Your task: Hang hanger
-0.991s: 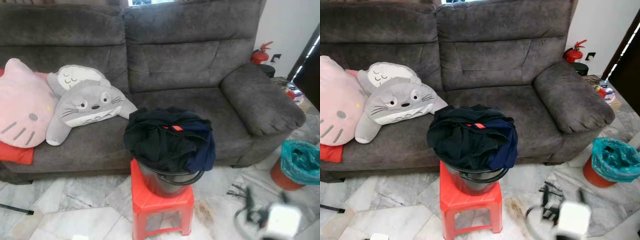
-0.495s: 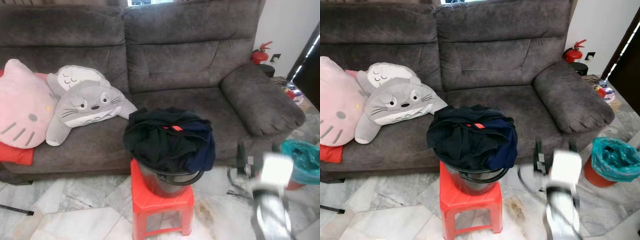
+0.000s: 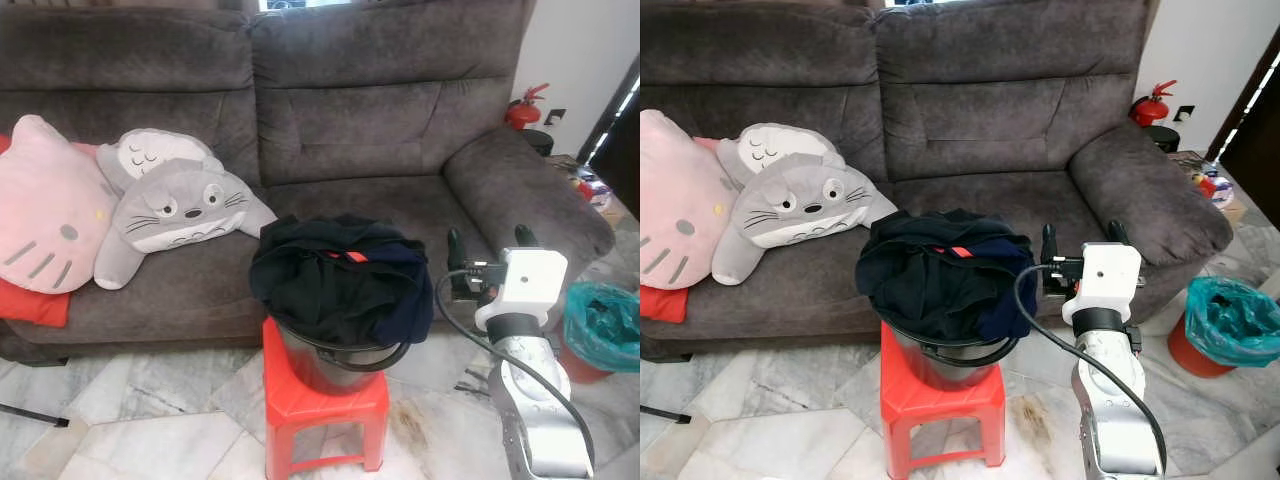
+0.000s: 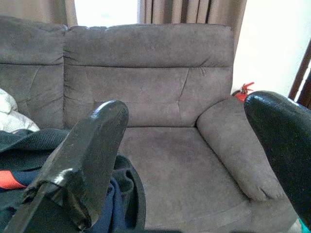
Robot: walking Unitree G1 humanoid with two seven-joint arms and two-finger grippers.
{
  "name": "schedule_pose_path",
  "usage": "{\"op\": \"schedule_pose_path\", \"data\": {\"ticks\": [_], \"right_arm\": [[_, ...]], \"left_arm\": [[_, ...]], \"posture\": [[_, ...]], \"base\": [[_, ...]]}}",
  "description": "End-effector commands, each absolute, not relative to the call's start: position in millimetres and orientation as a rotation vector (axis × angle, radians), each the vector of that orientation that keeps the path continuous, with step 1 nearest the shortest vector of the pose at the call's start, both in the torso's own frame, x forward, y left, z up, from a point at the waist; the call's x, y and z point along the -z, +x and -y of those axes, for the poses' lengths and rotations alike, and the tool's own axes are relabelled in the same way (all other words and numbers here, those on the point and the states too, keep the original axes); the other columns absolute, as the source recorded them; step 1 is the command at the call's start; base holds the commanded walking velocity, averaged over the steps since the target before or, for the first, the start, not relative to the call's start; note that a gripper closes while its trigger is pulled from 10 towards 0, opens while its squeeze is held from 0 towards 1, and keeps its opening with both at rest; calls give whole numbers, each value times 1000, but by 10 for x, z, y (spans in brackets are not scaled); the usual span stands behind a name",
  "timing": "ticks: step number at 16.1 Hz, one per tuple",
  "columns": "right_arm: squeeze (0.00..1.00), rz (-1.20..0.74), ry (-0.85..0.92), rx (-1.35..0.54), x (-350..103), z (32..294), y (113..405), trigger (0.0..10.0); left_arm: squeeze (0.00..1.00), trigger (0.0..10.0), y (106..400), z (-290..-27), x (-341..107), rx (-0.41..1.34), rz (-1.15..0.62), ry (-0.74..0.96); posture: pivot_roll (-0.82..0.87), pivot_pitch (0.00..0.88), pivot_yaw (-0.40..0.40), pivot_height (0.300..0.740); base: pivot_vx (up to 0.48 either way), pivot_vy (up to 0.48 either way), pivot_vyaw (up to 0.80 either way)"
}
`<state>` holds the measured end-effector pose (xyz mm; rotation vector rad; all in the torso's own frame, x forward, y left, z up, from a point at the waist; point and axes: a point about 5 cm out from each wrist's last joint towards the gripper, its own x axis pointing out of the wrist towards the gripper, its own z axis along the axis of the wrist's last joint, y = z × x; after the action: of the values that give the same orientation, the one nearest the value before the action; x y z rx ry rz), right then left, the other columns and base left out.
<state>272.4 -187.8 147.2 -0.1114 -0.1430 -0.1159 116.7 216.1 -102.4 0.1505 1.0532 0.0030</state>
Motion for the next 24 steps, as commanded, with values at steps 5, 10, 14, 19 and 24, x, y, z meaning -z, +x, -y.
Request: {"op": "schedule_pose_path", "data": {"ticks": [5, 10, 14, 19, 24], "right_arm": [[0, 134, -114, 111, -1522, 1866, 2687, 10000], [0, 160, -139, 100, -1612, 1833, 2697, 10000], [0, 163, -144, 102, -1640, 1841, 2705, 10000], [0, 182, -159, 99, -1665, 1850, 2682, 10000], [0, 189, -134, 100, -1684, 1860, 2698, 10000]], "left_arm": [[0, 10000, 1173, -2314, 992, -7, -1067, 146], [0, 10000, 1118, -2530, 949, -25, -1081, 152], [0, 10000, 1133, -2439, 973, -18, -1083, 146], [0, 10000, 1149, -2304, 1005, -5, -1082, 142], [0, 10000, 1147, -2299, 1006, -8, -1082, 141]], "posture": [[-110, 0, -7, 740], [-110, 0, -7, 740], [-116, 0, -12, 740], [-122, 0, -11, 740], [-122, 0, -13, 740]], "base": [[0, 0, 0], [0, 0, 0], [60, 0, 264], [247, 0, 570], [248, 0, 194]]}}
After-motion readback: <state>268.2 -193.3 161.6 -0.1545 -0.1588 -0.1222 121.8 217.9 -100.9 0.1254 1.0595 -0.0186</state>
